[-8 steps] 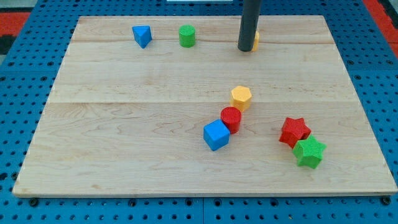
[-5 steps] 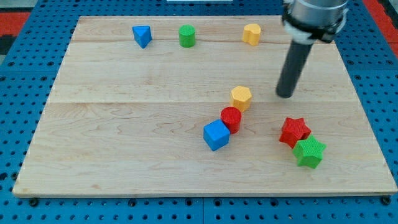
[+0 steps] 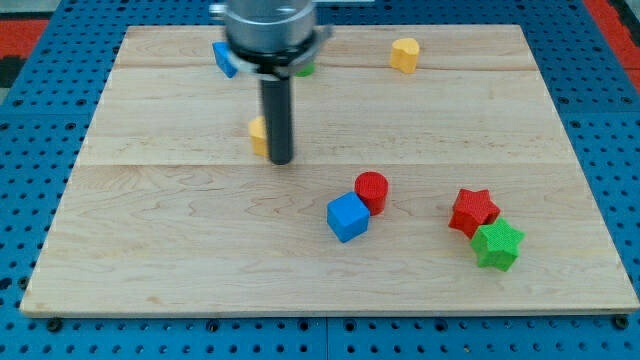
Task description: Push the yellow hexagon below the green circle
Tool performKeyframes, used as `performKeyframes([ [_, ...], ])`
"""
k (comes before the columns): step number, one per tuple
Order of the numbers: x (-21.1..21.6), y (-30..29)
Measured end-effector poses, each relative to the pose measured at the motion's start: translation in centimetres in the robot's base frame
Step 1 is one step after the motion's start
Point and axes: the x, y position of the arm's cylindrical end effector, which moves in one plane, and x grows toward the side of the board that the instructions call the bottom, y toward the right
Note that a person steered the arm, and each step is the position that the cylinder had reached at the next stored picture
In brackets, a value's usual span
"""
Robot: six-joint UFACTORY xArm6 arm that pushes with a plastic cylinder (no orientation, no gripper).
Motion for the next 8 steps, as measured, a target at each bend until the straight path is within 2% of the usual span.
performKeyframes([
  [1,-0.4,-4.0],
  [2,-6.3,2.2],
  [3,-10.3,3.6],
  [4,-7.5,8.6],
  [5,-11.6,13.0],
  [6,-16.1,10.5],
  [7,-12.2,8.8],
  [8,-11.5,8.7],
])
